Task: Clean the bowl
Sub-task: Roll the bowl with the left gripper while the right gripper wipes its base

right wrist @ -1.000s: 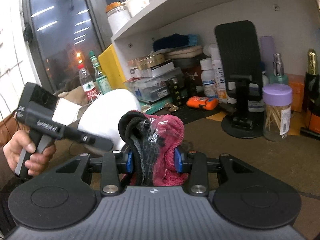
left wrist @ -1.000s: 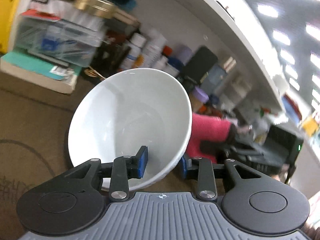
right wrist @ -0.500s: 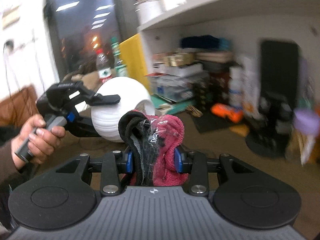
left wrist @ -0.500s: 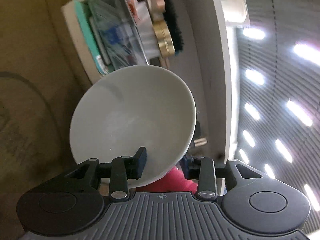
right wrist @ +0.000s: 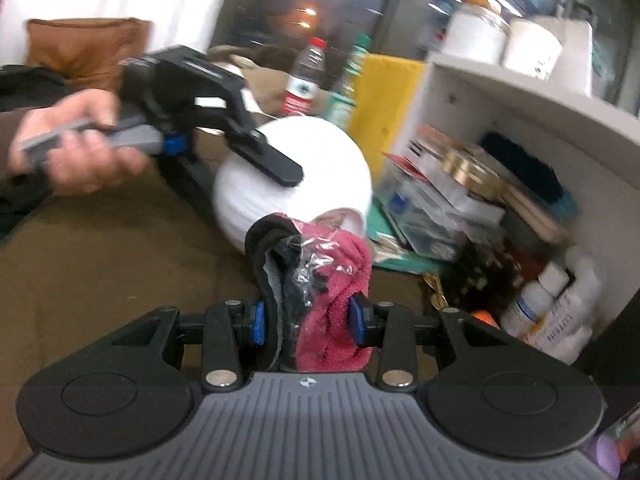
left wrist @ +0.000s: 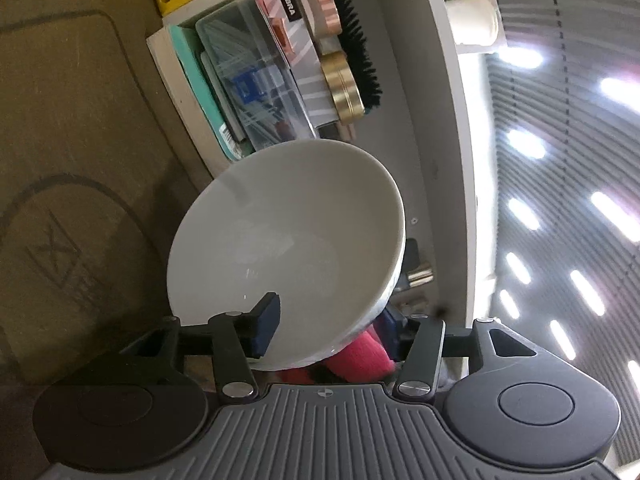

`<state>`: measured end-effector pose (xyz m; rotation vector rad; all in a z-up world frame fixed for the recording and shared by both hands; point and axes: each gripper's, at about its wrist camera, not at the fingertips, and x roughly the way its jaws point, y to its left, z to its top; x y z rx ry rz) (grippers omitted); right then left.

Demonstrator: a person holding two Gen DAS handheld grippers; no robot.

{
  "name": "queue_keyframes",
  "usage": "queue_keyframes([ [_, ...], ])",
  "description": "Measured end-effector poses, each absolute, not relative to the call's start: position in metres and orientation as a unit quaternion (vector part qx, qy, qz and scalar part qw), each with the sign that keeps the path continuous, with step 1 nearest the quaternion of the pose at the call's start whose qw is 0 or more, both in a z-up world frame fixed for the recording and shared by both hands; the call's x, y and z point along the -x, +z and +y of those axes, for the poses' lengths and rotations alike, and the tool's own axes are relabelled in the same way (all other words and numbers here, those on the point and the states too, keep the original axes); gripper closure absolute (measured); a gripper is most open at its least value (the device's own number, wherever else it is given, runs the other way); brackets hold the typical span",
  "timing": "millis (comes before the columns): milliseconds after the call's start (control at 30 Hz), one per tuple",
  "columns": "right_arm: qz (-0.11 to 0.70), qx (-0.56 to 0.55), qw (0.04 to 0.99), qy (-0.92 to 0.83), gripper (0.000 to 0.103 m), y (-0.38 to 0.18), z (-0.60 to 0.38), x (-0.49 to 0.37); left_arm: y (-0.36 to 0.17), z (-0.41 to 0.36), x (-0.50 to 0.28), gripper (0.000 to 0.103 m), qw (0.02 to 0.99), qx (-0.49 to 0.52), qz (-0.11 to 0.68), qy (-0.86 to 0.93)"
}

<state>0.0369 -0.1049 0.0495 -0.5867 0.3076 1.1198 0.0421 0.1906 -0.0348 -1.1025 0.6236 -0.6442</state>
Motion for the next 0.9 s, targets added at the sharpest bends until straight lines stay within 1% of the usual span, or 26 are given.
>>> queue_keyframes([
  [33, 0.138, 0.272, 0.795, 0.524, 0.064, 0.052, -0.109, -0.036, -0.035, 0.19, -0.043, 0.047, 0.759, 0.499, 0.293, -0.297],
  [100, 0.13, 0.256, 0.804, 0.521, 0.064, 0.057, -0.113, -0.042, -0.036, 0.189, -0.042, 0.04, 0.763, 0.484, 0.308, -0.298],
  [133, 0.13, 0.253, 0.805, 0.521, 0.064, 0.058, -0.114, -0.043, -0.036, 0.189, -0.042, 0.039, 0.765, 0.476, 0.315, -0.299],
  [300, 0.16, 0.208, 0.824, 0.502, 0.064, 0.054, -0.095, -0.07, -0.039, 0.198, -0.042, 0.037, 0.762, 0.475, 0.322, -0.299],
  [433, 0.189, 0.213, 0.825, 0.488, 0.064, 0.044, -0.076, -0.082, -0.036, 0.196, -0.043, 0.037, 0.772, 0.459, 0.329, -0.293],
  [500, 0.187, 0.236, 0.813, 0.498, 0.063, 0.04, -0.072, -0.075, -0.035, 0.198, -0.043, 0.034, 0.774, 0.455, 0.331, -0.29],
  [600, 0.19, 0.24, 0.801, 0.515, 0.063, 0.04, -0.077, -0.069, -0.034, 0.198, -0.045, 0.03, 0.78, 0.442, 0.336, -0.287],
  [633, 0.19, 0.235, 0.795, 0.526, 0.063, 0.042, -0.08, -0.067, -0.034, 0.199, -0.044, 0.03, 0.782, 0.439, 0.337, -0.287],
  [733, 0.179, 0.182, 0.782, 0.568, 0.064, 0.055, -0.103, -0.063, -0.034, 0.203, -0.041, 0.03, 0.782, 0.436, 0.339, -0.287],
  [900, 0.152, 0.064, 0.813, 0.558, 0.064, 0.078, -0.134, -0.071, -0.033, 0.197, -0.042, 0.03, 0.789, 0.42, 0.343, -0.287],
])
